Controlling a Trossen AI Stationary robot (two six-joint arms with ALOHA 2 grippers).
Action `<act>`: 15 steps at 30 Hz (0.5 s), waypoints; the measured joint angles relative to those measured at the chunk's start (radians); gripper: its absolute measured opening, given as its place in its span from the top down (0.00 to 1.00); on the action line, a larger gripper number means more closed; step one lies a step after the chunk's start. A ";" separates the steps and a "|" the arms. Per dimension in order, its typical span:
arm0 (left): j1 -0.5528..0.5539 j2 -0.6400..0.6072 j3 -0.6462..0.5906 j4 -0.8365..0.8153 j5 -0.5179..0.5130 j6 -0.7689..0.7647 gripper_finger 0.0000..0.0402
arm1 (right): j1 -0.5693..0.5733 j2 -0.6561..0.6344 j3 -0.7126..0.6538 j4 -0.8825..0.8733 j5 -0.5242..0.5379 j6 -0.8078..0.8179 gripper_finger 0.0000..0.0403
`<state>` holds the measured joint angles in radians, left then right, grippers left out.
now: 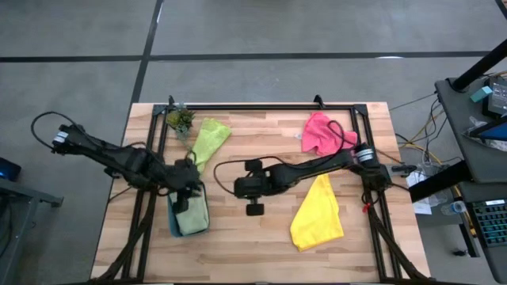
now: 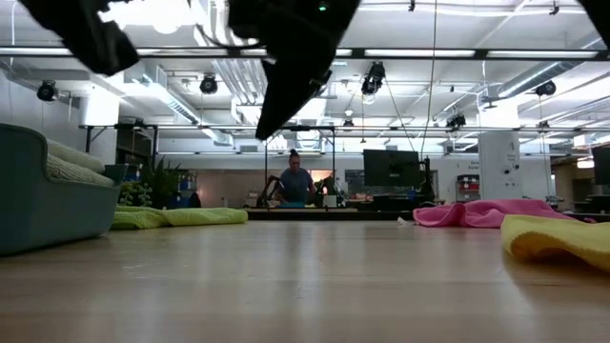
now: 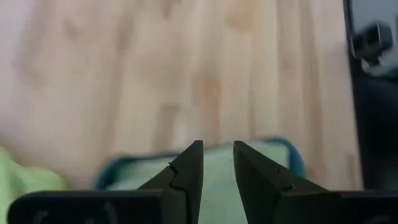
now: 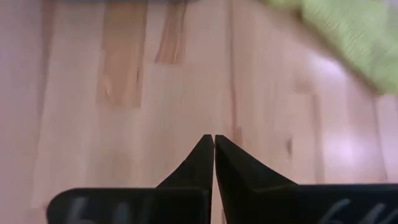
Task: Fold microfiber towels
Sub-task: Put the light green microfiber cloth into the blue bin
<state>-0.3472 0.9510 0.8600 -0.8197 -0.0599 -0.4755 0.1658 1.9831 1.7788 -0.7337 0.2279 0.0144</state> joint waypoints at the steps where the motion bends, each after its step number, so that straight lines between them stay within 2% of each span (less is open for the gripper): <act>1: -0.017 0.014 0.000 -0.006 0.018 -0.023 0.82 | 0.000 -0.038 -0.054 0.053 0.000 -0.011 0.98; 8: -0.147 0.157 0.026 -0.030 0.073 -0.172 0.82 | -0.010 -0.271 -0.383 0.488 0.000 -0.093 0.98; 15: -0.223 0.377 0.028 -0.003 0.070 -0.176 0.82 | -0.019 -0.401 -0.596 0.811 0.000 -0.166 0.98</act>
<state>-0.5698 1.3281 0.8876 -0.8232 0.0099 -0.6518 0.1465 1.5820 1.1825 0.0775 0.2280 -0.1516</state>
